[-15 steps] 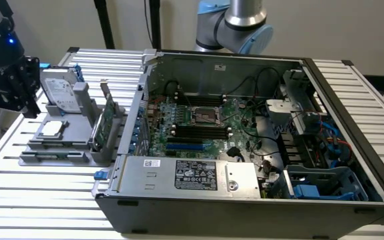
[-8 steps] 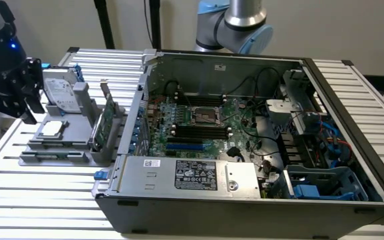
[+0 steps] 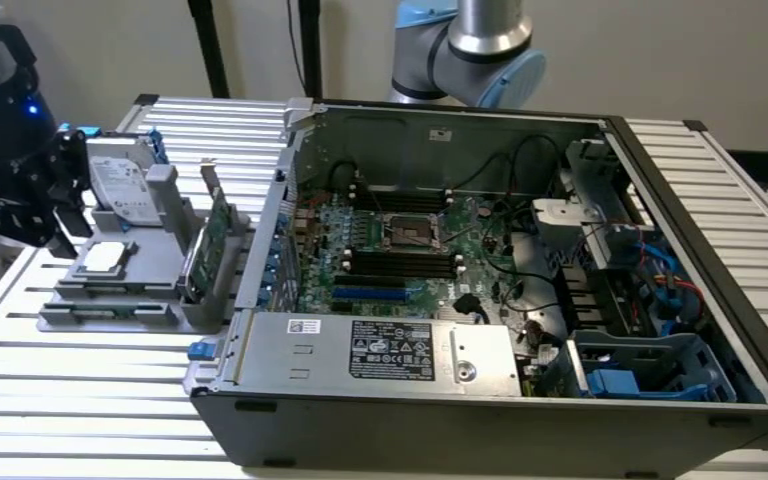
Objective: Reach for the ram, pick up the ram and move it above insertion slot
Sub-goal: 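Pick up the ram and move it above insertion slot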
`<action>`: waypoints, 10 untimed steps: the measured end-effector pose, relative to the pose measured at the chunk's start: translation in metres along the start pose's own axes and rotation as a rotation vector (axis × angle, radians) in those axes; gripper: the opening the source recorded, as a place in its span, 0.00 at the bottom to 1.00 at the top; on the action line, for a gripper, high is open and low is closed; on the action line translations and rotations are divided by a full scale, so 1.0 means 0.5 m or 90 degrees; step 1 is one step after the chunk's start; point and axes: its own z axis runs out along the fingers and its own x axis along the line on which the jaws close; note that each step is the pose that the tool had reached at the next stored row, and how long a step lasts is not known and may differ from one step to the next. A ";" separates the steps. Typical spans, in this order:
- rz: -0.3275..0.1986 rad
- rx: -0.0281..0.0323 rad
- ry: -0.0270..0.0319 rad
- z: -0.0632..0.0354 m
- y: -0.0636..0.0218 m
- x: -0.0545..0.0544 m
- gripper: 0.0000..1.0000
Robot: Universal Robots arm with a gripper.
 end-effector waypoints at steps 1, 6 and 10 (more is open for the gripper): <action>-0.002 0.0000 0.0000 0.004 0.000 0.000 0.36; -0.015 0.0000 0.0003 0.022 0.004 0.000 0.36; -0.027 0.0002 0.0005 0.037 0.006 0.000 0.36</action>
